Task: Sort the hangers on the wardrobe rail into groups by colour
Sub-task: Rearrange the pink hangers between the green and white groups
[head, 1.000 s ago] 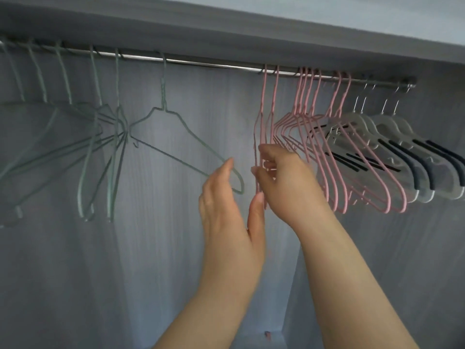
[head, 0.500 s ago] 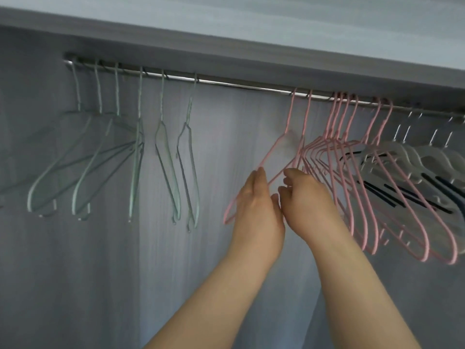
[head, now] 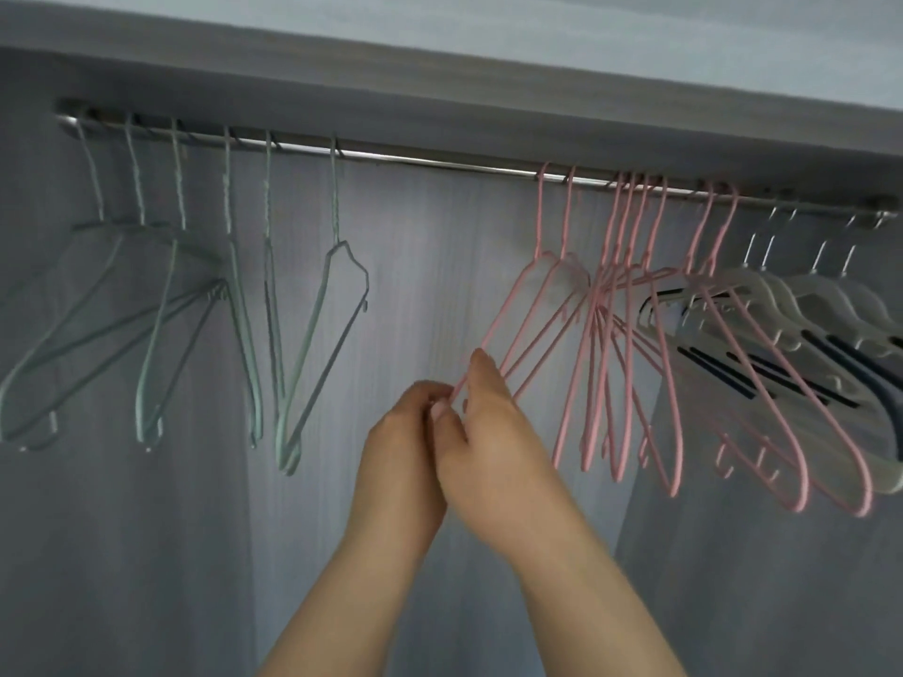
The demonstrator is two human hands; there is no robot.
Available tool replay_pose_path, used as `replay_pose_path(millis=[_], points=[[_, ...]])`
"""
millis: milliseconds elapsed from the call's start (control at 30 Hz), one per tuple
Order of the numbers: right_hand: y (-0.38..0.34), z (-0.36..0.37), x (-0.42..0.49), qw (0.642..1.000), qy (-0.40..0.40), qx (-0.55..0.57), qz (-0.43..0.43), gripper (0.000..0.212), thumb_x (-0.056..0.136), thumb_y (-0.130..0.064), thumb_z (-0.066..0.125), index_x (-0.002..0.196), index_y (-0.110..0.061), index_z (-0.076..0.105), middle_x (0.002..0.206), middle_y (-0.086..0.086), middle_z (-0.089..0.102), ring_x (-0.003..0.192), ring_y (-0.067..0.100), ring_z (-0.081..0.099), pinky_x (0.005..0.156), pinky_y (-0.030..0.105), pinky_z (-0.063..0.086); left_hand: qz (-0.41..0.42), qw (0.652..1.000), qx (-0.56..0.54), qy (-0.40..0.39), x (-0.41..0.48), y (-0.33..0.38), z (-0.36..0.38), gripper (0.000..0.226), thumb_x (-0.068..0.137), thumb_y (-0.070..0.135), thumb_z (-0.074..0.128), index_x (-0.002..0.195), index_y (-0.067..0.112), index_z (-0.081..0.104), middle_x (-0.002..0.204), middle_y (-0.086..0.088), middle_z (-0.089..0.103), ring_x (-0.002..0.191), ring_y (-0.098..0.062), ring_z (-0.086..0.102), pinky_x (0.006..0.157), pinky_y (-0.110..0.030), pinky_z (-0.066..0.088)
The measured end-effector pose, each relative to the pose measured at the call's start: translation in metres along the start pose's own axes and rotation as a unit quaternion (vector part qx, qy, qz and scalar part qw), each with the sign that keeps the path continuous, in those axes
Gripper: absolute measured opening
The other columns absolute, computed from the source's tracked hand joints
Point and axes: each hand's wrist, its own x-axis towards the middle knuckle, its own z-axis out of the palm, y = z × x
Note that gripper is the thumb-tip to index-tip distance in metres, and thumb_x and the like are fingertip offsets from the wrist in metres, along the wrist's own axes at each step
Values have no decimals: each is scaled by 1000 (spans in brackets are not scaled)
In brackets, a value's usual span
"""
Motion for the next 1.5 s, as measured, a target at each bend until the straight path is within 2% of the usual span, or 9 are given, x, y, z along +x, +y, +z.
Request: replay_pose_path(millis=[167,267,500,600,667,800,1033,1200,1500], points=[[1,13,-3,996,26,-78,-16,65,96,-5,29,146,-11,-11,157,2,-13,144,7,-9,104,6,-7,-74,945,-309,-76,-22,3,0,48,89,4,35,63,19,73,67,3,72,68,-5,66,56,-11,48],[3,13,-1,997,12,-74,-2,68,95,-1,29,145,-10,-16,156,2,-18,144,8,-13,104,9,-9,-69,932,-350,-59,-24,4,-1,54,86,-7,38,62,23,75,69,5,74,70,-1,68,58,-9,49],[3,7,2,994,-3,100,52,68,94,2,26,147,-24,-10,150,-16,18,137,-4,21,106,8,10,-7,966,-255,-37,-24,3,-7,52,79,-12,54,76,35,74,81,17,74,86,1,67,68,-6,48],[5,12,-3,993,5,114,-17,51,98,-3,23,136,-37,25,106,-39,52,109,-2,48,106,16,29,-1,968,-249,-24,-24,6,-15,55,76,-16,54,79,36,73,79,17,74,83,1,68,66,-5,47],[-1,21,4,987,42,156,1,43,100,-6,24,115,-43,41,77,-29,65,81,3,60,94,23,44,-12,969,-248,-10,-24,6,-21,52,74,-19,55,78,29,73,76,14,74,78,2,68,62,-3,46],[-21,44,17,953,105,283,21,48,97,1,29,134,-28,38,107,-14,56,49,0,53,51,6,45,-35,961,-272,28,-19,5,-32,39,69,-24,56,77,9,74,73,9,75,70,5,67,59,-1,44],[-38,69,28,941,103,323,8,53,96,1,32,103,-51,38,103,-16,61,46,3,52,52,7,44,-36,965,-257,49,-15,-11,-54,26,64,-8,71,76,15,76,81,6,76,81,0,68,66,-2,45],[-35,82,27,942,87,325,22,44,96,-2,34,117,-40,40,109,-13,61,44,0,52,51,8,45,-42,972,-227,30,-18,-22,-66,45,70,-22,59,80,18,76,77,8,75,77,3,67,63,-2,44],[-37,97,22,945,63,320,29,45,96,-2,33,122,-39,39,107,-19,60,46,0,55,54,9,47,-31,975,-214,49,-25,-36,-77,35,68,-14,66,81,17,76,79,11,75,79,5,67,64,0,44]])
